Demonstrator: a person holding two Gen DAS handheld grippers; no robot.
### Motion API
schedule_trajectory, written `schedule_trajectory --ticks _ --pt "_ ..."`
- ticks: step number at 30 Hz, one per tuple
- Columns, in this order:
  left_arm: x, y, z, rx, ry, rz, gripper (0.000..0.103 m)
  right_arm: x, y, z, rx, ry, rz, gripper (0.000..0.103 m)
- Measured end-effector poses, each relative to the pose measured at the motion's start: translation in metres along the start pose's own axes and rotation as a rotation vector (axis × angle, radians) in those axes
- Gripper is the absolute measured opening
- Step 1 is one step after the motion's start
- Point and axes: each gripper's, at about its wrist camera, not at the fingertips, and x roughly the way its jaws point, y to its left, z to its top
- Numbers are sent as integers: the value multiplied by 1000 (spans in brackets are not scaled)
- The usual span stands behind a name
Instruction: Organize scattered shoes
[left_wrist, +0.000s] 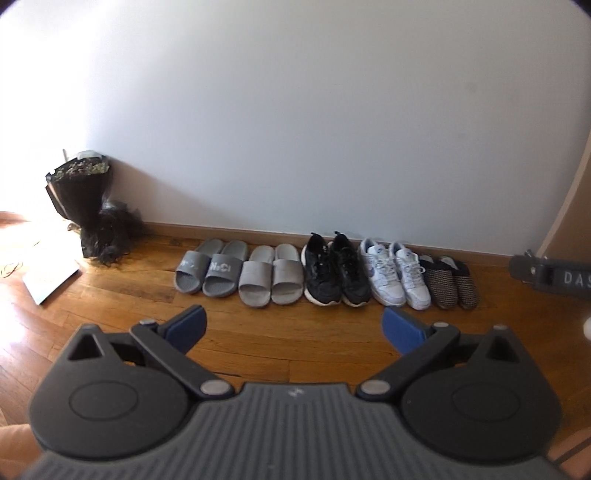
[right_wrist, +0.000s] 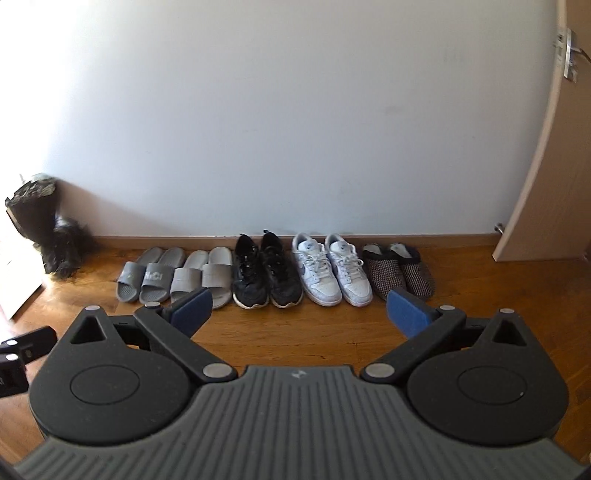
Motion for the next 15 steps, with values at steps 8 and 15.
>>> schedule_trajectory --ticks 8,15 --pt "14 -1 -4 11 -11 25 103 27 10 4 -18 56 58 102" --pt "22 -6 6 0 3 25 103 30 19 7 -18 53 66 102"
